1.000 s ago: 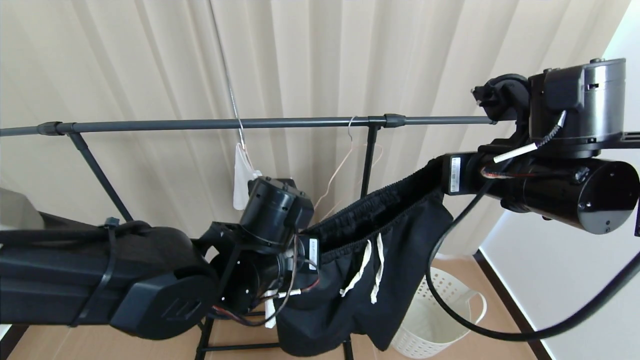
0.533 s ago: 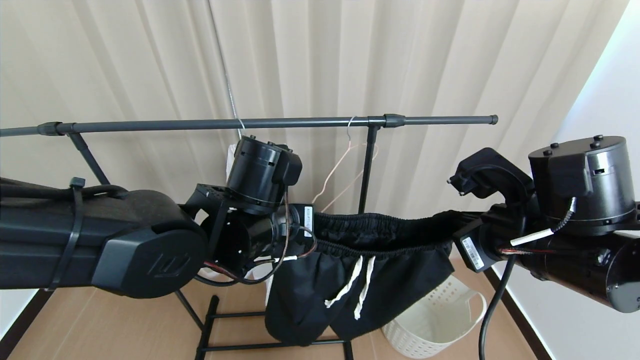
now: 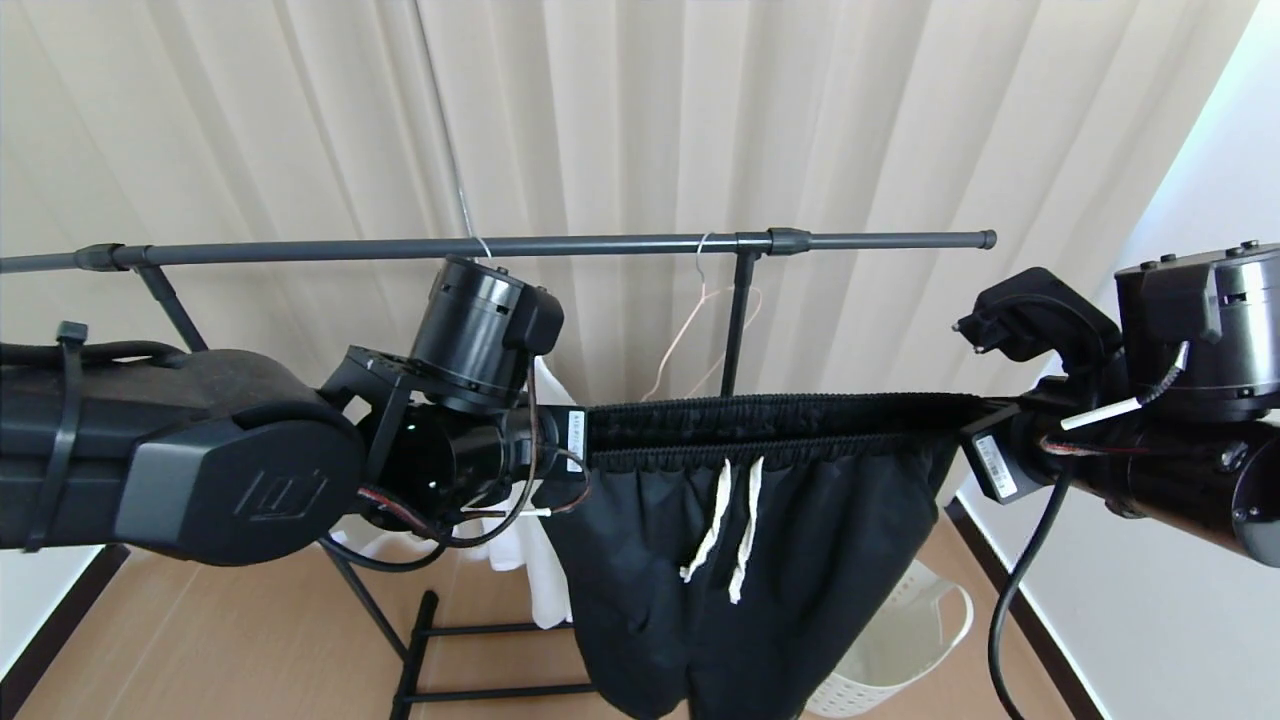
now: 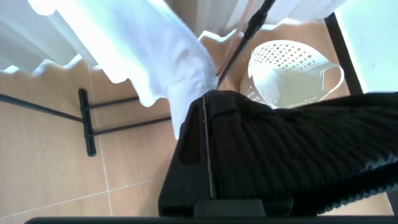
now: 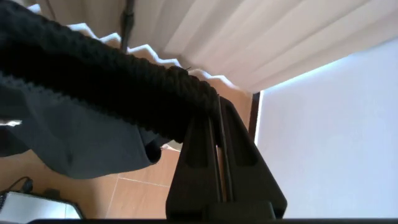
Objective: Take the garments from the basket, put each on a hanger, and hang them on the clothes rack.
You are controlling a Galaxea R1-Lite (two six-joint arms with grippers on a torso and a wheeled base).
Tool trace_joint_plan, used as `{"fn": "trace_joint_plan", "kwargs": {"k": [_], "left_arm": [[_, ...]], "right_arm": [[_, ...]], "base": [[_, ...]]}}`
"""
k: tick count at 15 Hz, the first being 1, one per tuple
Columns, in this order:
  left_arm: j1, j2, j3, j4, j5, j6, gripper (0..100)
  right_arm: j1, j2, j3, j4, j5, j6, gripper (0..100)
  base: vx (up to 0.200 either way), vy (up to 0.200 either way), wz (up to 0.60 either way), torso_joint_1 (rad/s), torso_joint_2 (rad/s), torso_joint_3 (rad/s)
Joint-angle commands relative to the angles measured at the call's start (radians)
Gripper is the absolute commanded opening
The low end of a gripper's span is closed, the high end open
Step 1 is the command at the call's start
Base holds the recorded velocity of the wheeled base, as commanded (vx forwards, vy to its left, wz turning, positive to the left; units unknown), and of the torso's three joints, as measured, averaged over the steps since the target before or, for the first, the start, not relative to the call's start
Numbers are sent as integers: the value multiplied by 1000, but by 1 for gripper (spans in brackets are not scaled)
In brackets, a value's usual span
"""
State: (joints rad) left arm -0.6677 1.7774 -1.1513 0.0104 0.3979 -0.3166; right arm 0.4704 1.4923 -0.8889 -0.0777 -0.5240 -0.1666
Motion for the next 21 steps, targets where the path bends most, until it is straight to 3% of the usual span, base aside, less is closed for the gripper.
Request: {"fn": "trace_joint_plan", "kwargs": {"k": [1, 6, 10, 14, 15, 16, 18, 21], "left_arm": [[16, -50, 41, 2, 2, 10, 0], [26, -73, 56, 2, 2, 17, 0], [-43, -72, 7, 0, 1, 50, 0], [-101, 0, -143, 2, -8, 85, 0], [-101, 0, -143, 2, -8, 85, 0], [-78, 77, -249, 2, -10, 86, 0], [-72, 111, -306, 0, -19, 85, 0], [-35, 185, -423, 2, -44, 85, 0]], "right_arm": [[-67, 12, -22, 1, 1, -5, 0], [-98, 11, -21, 1, 35, -22, 0], [-98, -30, 13, 4, 36, -74, 0], [-96, -188, 113, 13, 134, -263, 0], [-96, -188, 113, 13, 134, -263, 0], [-88, -241, 148, 27, 176, -333, 0], [-59, -253, 150, 61, 200, -338, 0], [62, -287, 143, 150, 226, -338, 0]], "base": [[0, 0, 0, 0, 0, 0], [0, 0, 0, 0, 0, 0], [0, 0, 0, 0, 0, 0], [0, 0, 0, 0, 0, 0], [0, 0, 0, 0, 0, 0], [0, 0, 0, 0, 0, 0], [0, 0, 0, 0, 0, 0], [0, 0, 0, 0, 0, 0]]}}
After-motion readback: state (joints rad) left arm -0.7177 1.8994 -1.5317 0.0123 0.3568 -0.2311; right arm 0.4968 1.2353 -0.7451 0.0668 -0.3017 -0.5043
